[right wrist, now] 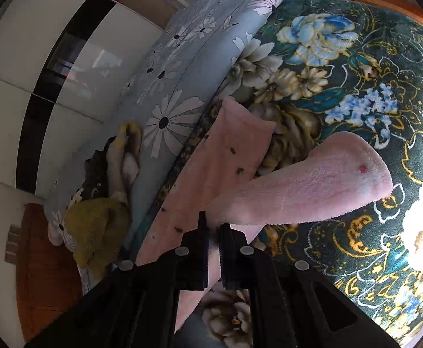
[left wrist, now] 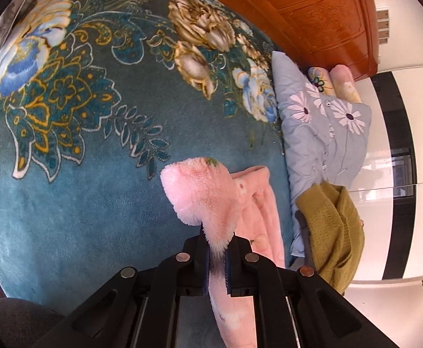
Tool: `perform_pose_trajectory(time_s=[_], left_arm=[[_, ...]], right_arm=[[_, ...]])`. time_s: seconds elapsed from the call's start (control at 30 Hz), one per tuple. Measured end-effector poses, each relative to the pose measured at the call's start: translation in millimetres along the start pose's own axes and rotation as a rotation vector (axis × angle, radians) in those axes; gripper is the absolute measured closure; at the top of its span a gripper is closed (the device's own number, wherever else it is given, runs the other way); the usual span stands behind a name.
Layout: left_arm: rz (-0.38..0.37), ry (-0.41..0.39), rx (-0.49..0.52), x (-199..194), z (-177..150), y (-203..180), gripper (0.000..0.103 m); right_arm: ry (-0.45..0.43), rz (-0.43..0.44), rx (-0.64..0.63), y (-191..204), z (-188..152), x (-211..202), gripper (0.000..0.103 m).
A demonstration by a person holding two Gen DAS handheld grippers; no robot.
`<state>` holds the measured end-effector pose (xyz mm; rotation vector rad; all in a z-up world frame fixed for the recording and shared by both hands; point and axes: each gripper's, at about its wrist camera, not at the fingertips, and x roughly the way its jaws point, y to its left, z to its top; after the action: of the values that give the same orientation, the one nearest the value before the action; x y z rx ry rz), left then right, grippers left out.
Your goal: Fold clothes
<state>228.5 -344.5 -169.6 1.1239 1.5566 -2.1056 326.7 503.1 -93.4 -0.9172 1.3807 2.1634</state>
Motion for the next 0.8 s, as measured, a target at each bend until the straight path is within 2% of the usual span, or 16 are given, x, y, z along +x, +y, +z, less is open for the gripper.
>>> perform_pose_trajectory(time_s=[0.1, 0.2, 0.3, 0.4, 0.5, 0.63, 0.8], left_arm=[[0.004, 0.004, 0.037, -20, -7, 5, 0.095], [0.03, 0.012, 0.015, -30, -9, 15, 0.095], [0.089, 0.044, 0.014, -23, -8, 9, 0.095], [0.131, 0.058, 0.043, -13, -10, -10, 0.095], [0.127, 0.066, 0.03, -3, -8, -30, 0.095], [0.107, 0.116, 0.011, 19, -4, -59, 0.092], [0.102, 0.191, 0.022, 66, 0, -99, 0.09]], right_arm=[[-0.027, 0.003, -0.036, 3, 3, -22, 0.097], [-0.045, 0.008, 0.013, -19, -7, -47, 0.097], [-0.031, -0.009, 0.056, -35, -8, -42, 0.097], [-0.003, -0.052, 0.101, -39, -7, -19, 0.097], [0.012, -0.066, 0.097, -26, 1, 6, 0.097], [0.038, -0.071, 0.068, 5, 34, 41, 0.097], [0.069, -0.055, 0.105, 30, 79, 103, 0.097]])
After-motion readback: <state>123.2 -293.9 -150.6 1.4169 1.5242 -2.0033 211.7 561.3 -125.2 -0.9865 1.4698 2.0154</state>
